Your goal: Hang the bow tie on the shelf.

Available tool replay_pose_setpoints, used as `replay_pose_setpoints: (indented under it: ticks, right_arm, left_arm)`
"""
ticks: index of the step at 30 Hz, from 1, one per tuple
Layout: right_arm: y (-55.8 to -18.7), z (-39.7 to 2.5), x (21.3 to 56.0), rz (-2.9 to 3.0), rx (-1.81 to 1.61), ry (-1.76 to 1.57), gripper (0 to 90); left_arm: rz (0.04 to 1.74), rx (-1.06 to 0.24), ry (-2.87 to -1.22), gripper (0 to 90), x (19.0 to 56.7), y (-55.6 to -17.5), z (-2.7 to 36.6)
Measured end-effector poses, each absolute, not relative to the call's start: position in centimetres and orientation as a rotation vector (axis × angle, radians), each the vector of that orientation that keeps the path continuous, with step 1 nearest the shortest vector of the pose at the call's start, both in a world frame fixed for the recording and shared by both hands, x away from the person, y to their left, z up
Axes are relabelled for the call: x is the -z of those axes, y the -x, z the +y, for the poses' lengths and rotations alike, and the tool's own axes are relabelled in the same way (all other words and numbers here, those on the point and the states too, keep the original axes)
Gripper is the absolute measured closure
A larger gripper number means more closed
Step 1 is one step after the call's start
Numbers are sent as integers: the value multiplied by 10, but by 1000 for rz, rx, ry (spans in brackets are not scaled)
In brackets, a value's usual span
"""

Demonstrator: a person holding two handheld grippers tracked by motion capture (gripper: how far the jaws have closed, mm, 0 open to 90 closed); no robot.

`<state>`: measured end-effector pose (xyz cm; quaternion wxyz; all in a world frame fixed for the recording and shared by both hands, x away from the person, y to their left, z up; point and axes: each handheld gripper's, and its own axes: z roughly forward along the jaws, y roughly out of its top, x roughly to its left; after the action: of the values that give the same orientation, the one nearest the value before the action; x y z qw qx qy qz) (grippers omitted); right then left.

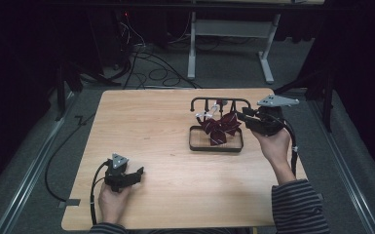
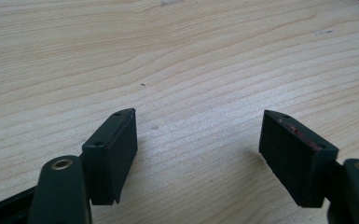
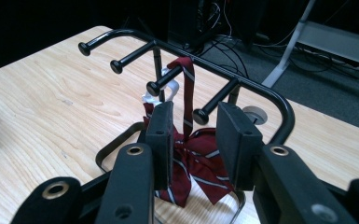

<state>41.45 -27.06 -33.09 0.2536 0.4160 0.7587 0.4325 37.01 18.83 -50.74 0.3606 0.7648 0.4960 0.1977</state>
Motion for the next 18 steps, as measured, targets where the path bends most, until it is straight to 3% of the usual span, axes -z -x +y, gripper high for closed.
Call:
replay_pose_setpoints:
  ticks: [18]
  right_arm:
    - [-392,-291,337,1999,-1220,-1169,662]
  left_arm:
    - [1278,-515,-1976,284,507,-370,188]
